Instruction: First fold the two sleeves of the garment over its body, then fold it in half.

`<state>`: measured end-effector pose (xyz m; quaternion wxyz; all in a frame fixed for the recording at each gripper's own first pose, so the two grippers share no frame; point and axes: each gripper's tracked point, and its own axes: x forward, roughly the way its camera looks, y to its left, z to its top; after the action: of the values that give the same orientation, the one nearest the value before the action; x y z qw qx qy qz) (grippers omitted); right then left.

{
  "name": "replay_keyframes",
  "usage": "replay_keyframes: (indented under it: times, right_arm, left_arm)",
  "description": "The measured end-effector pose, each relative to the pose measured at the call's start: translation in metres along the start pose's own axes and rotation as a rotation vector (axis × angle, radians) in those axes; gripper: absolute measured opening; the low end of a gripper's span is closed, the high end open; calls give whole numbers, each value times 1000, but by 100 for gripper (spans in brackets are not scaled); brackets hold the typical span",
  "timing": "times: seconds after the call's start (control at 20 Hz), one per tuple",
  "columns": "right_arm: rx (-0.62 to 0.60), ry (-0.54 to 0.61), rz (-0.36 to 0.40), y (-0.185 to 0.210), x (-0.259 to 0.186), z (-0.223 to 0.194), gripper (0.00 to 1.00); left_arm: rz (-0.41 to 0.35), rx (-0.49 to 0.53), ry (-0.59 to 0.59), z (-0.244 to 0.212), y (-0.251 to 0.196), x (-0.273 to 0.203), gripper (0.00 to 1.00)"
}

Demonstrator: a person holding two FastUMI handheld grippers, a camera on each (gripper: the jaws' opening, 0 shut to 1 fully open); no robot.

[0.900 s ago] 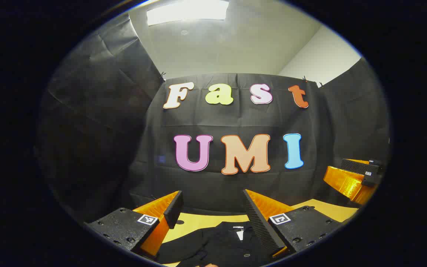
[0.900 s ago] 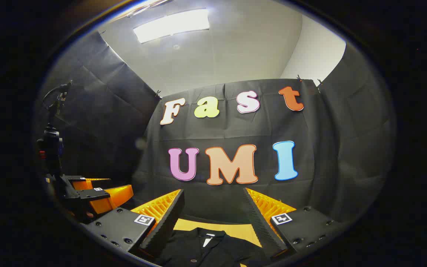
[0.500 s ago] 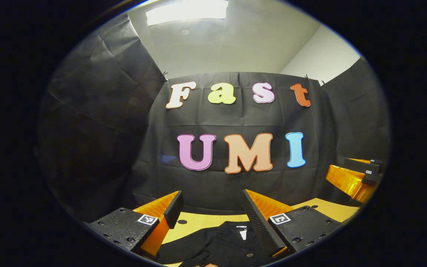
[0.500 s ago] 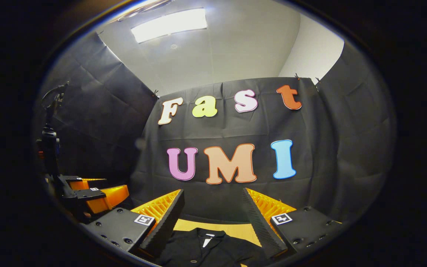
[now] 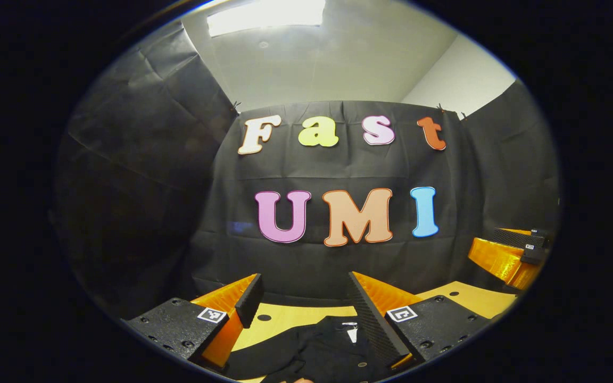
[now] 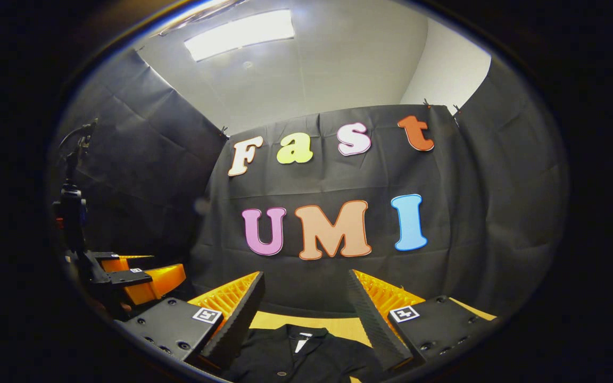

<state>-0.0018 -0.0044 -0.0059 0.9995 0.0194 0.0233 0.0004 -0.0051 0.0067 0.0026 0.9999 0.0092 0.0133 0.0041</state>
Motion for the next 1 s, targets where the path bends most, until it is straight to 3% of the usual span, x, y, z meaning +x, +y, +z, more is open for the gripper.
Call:
replay_keyframes:
  times: [1.0]
  right_arm:
    - [3,27,39,15,-11,4,98]
  left_arm:
    - [-1,-18,26,5,10,-11,94]
